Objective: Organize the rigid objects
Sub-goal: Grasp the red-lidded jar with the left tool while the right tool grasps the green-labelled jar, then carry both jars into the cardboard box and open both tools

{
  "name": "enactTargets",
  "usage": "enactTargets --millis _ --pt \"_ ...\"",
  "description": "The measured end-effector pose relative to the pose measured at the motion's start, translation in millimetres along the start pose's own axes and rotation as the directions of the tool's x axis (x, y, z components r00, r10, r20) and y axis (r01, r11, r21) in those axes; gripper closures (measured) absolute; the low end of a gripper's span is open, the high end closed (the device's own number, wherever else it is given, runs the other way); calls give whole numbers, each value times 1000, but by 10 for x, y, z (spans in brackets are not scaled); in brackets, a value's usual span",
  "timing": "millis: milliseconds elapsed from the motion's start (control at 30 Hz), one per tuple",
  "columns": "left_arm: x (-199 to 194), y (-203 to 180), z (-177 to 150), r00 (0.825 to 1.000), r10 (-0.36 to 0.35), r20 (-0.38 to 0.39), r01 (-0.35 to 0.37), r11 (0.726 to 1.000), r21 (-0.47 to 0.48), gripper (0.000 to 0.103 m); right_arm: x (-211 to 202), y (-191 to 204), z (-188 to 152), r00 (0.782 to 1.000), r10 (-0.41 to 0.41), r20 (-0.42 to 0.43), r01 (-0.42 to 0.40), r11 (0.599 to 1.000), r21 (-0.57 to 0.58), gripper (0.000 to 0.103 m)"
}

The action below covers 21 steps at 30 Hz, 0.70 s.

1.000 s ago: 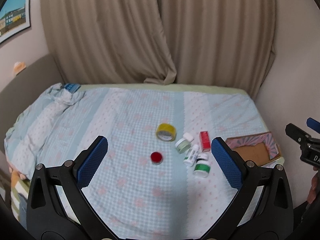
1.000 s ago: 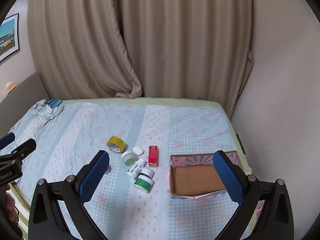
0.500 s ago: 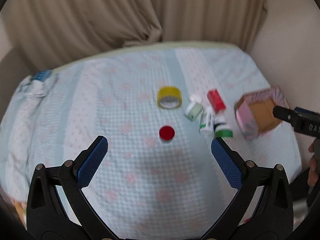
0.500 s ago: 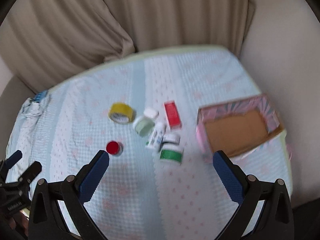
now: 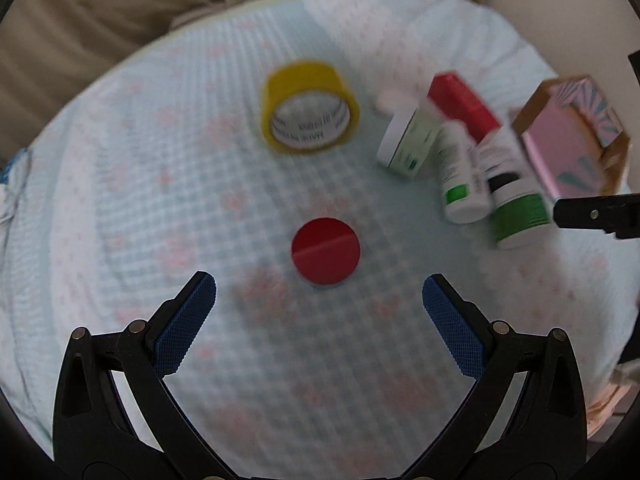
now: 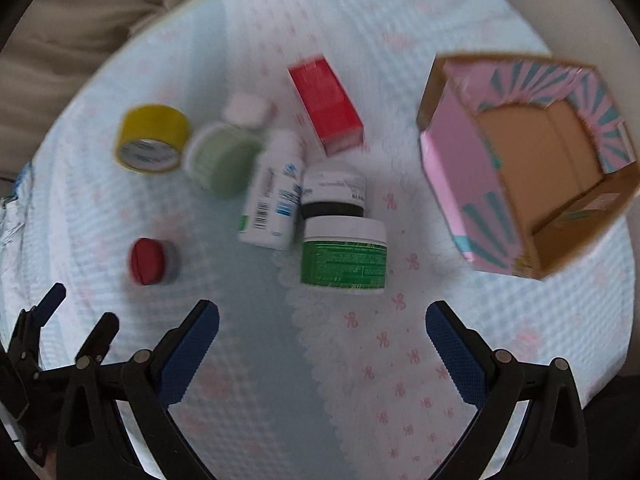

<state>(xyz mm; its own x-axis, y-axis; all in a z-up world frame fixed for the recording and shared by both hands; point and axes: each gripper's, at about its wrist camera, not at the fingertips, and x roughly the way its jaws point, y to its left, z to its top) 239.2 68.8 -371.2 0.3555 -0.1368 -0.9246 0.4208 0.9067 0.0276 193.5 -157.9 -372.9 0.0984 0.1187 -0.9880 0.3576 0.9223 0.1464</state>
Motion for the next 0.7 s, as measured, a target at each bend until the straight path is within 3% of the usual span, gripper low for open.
enactTargets --millis 267,367,433,567,700 --pt "682 -73 -19 1000 22 -1 -22 999 -31 9 666 -208 232 992 9 -123 -2 999 53 16" --pt "782 -93 -9 1000 20 5 -20 999 -50 21 828 -263 265 988 19 -152 -9 998 67 18" --pt "845 -113 -3 1000 27 -8 -28 998 -52 27 909 -292 281 986 38 -164 -24 996 84 24" --pt "914 -101 5 999 30 -27 -32 997 -64 53 1037 -335 319 980 34 -194 -15 995 100 36" --pt "919 -49 7 1000 10 -18 -12 996 -86 52 1061 -373 342 981 25 -193 -2 993 116 36"
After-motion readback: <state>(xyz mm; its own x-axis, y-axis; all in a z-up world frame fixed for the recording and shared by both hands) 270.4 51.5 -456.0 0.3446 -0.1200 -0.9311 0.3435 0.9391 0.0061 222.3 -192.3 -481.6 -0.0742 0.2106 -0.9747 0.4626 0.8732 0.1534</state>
